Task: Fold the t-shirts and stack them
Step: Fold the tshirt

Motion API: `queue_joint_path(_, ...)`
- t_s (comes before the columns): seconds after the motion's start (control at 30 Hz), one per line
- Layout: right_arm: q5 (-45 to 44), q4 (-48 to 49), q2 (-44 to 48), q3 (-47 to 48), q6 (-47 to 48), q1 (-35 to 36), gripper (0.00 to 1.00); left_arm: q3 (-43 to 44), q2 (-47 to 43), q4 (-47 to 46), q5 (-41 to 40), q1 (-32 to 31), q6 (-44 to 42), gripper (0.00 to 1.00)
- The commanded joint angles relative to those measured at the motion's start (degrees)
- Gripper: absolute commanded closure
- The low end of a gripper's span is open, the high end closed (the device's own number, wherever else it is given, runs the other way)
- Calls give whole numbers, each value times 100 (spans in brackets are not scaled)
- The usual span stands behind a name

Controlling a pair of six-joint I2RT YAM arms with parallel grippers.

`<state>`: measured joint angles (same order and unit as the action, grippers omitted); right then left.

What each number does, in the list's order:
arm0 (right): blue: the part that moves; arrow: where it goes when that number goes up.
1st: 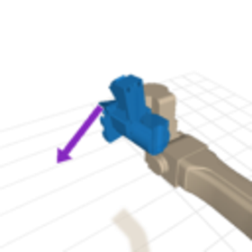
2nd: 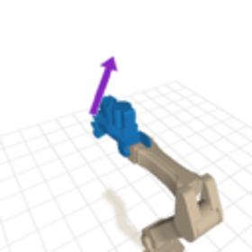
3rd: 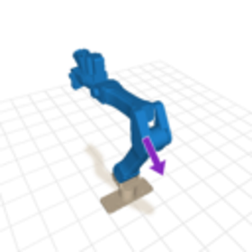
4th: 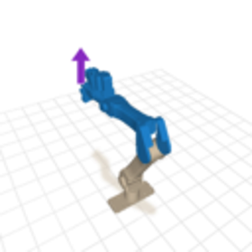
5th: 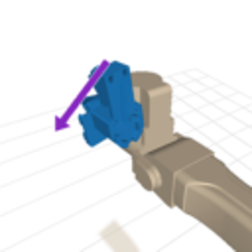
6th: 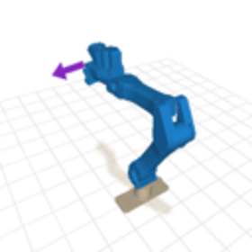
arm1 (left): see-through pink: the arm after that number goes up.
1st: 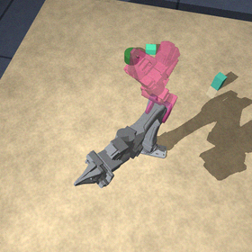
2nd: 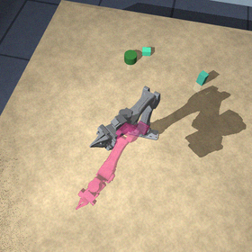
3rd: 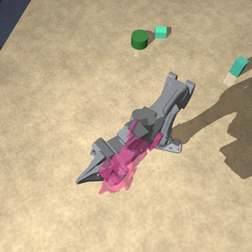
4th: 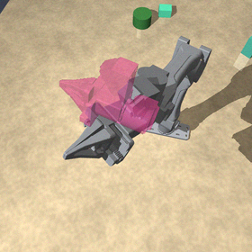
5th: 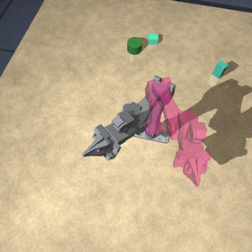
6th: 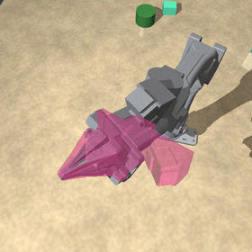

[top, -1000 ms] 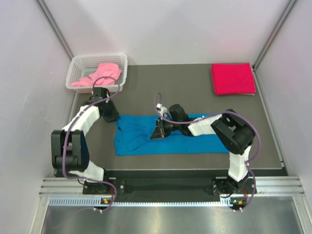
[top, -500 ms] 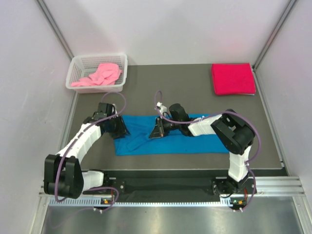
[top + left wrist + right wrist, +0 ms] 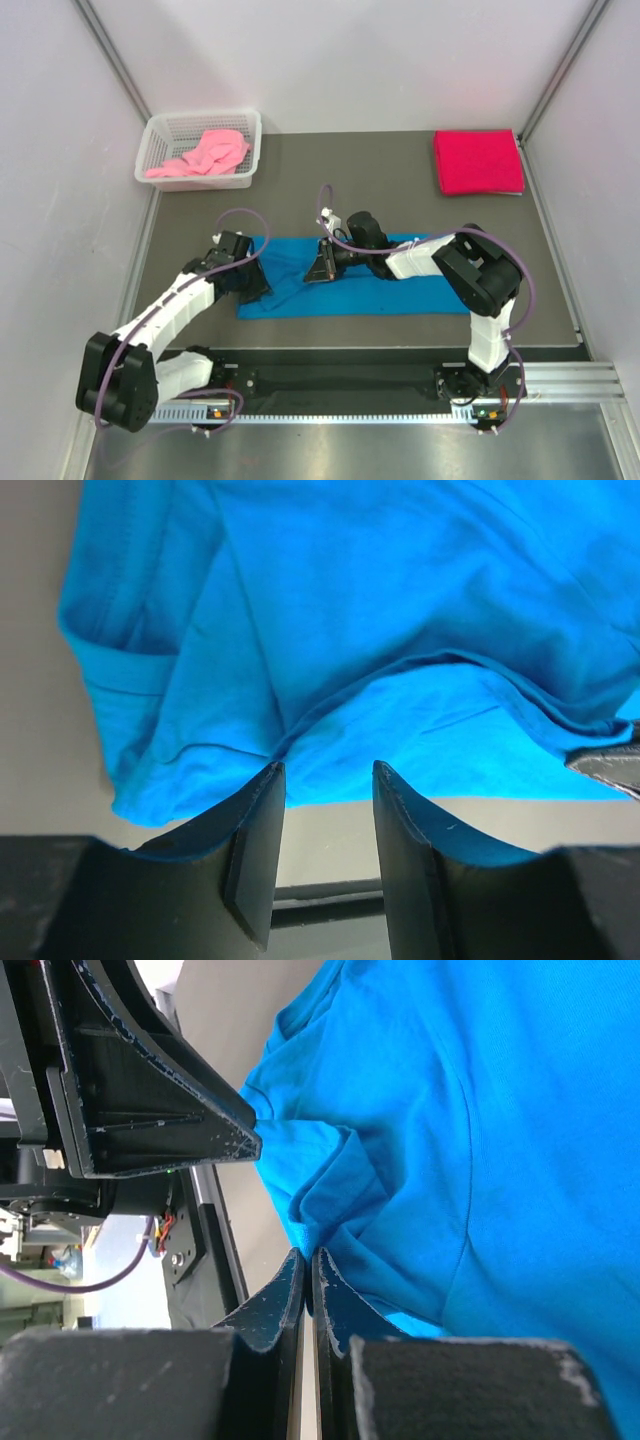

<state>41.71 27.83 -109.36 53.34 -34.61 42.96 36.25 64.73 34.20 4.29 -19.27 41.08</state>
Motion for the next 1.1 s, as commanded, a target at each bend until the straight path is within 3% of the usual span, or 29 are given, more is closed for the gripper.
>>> queue_joint_path(0.0,197,345,-68,141,33,-16,99,-57,-232,-124,-586,-112,234,54)
queue_joint_path(0.23,197,275,-129,141,95,-16,97,-232,-206,-316,-764,-262,339,54)
queue_joint_path(0.53,65,-216,2,299,297,-16,77,-443,-57,-686,-500,-271,269,59)
queue_joint_path(0.63,21,-296,29,352,332,-16,74,-408,-39,-774,-465,-279,208,68)
queue_joint_path(0.77,3,-323,38,379,332,-16,74,-303,-109,-757,-465,-279,146,89)
queue_joint_path(0.8,-5,-323,38,370,323,-16,74,-277,-118,-730,-465,-279,137,99)
queue_joint_path(0.93,-40,-288,90,335,288,-16,76,-145,-145,-520,-465,-297,58,100)
queue_joint_path(1.07,-58,-226,187,230,210,-7,86,162,-154,-107,-604,-341,-38,100)
